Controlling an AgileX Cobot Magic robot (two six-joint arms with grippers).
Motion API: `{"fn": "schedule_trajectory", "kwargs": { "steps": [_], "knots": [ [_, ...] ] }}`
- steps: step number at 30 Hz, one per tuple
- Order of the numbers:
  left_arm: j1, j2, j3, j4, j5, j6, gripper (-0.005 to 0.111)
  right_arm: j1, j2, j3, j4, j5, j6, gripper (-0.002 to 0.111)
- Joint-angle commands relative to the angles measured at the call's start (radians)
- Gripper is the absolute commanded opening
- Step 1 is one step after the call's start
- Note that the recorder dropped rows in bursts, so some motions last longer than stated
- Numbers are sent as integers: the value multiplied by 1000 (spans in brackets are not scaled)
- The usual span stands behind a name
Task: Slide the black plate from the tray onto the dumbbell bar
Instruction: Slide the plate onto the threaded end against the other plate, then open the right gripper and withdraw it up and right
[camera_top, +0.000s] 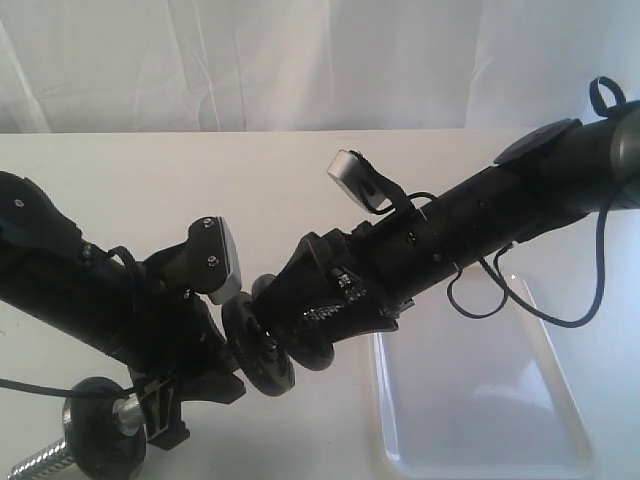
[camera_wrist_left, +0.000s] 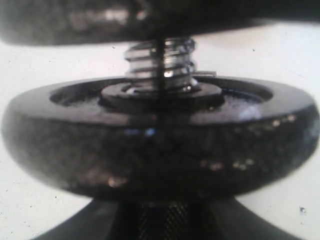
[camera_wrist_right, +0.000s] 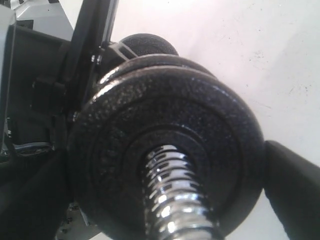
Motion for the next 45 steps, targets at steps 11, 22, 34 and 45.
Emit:
{"fn": "schedule_trajectory", "kwargs": {
  "steps": [11, 22, 34, 45],
  "knots": [
    [-8, -47, -35, -152, 30, 17, 0, 20, -3, -12, 73, 64, -31, 102],
    [-8, -47, -33, -152, 30, 13, 0, -105, -3, -59, 18, 64, -35, 104],
    [-8, -47, -33, -152, -3, -155, 0, -274, -5, -79, -5, 64, 33, 104],
    [-8, -41, -33, -139, -53, -384, 0, -312, -7, -79, 5, 64, 125, 13]
  ]
}}
